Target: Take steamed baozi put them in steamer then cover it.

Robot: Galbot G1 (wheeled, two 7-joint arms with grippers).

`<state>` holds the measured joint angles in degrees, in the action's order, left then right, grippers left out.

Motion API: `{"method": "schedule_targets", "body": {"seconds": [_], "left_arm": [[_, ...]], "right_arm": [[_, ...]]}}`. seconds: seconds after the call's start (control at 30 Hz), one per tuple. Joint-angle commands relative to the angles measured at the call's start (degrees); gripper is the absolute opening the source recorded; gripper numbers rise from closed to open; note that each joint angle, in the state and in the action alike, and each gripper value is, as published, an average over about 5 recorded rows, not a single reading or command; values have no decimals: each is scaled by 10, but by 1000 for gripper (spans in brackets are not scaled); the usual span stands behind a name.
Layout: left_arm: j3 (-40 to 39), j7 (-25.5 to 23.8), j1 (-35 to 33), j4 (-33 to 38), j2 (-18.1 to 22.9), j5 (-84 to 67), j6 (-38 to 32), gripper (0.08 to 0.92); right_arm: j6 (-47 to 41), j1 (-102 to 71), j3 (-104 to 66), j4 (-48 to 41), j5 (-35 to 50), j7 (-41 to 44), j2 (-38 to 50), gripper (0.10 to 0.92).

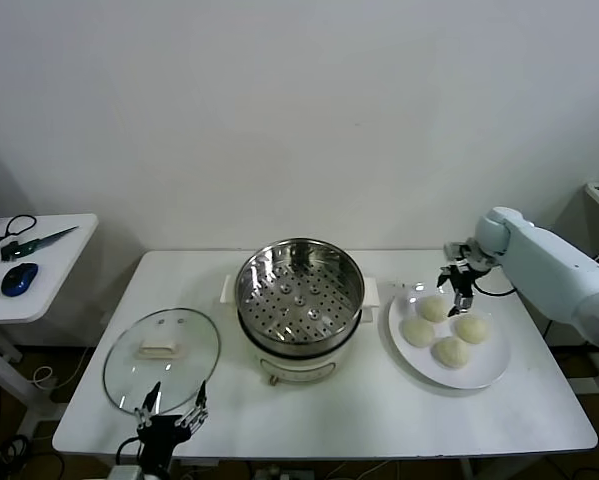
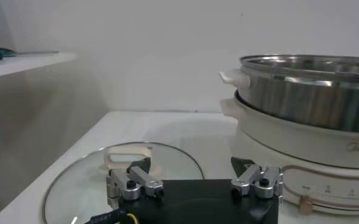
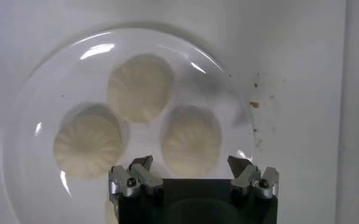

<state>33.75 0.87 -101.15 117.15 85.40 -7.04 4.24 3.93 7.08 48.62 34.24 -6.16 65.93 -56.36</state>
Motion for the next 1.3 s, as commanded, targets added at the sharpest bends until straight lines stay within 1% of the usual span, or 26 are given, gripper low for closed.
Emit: {"method": "schedule_targets", "body": {"seconds": [0.03,0.27,0.47,0.57,0.7,0.8,1.0,1.07,1.13,1.2,1.3], "left_arm": [[0,0,0,-1,-1,0,-1,823],[-1,0,-1,-2,-1,0,-2,823],[-2,0,0,-3,0,0,-2,823],[-3,0,1,-4,1,0,-2,823],[-5,1,4,-7,1,0,-2,823],[-5,1,4,-7,1,0,-2,823],[-5,1,3,-6,1,0,-2,823],[-4,1,3,-5,1,0,-3,823],[-4,2,2,-4,1,0,-3,823],[-4,2,2,-3,1,0,-3,823],[-4,2,2,-1,0,1,-2,823]], "right_arm": [[13,-12,-25,-40,-26,-5,-25,823],[14,-23,-41,-54,-41,-12,-40,822],[12,-24,-43,-60,-62,-12,-45,798],[12,-24,-45,-64,-65,-13,-47,767],[11,-24,-49,-68,-66,-15,-50,692],[11,-23,-49,-69,-65,-13,-51,652],[9,-12,-35,-52,-45,-7,-44,612],[9,9,-6,-27,-17,-5,-31,608],[9,49,45,19,28,-3,-12,607],[12,112,124,84,86,-1,11,606],[33,232,247,180,148,-3,28,603]]}}
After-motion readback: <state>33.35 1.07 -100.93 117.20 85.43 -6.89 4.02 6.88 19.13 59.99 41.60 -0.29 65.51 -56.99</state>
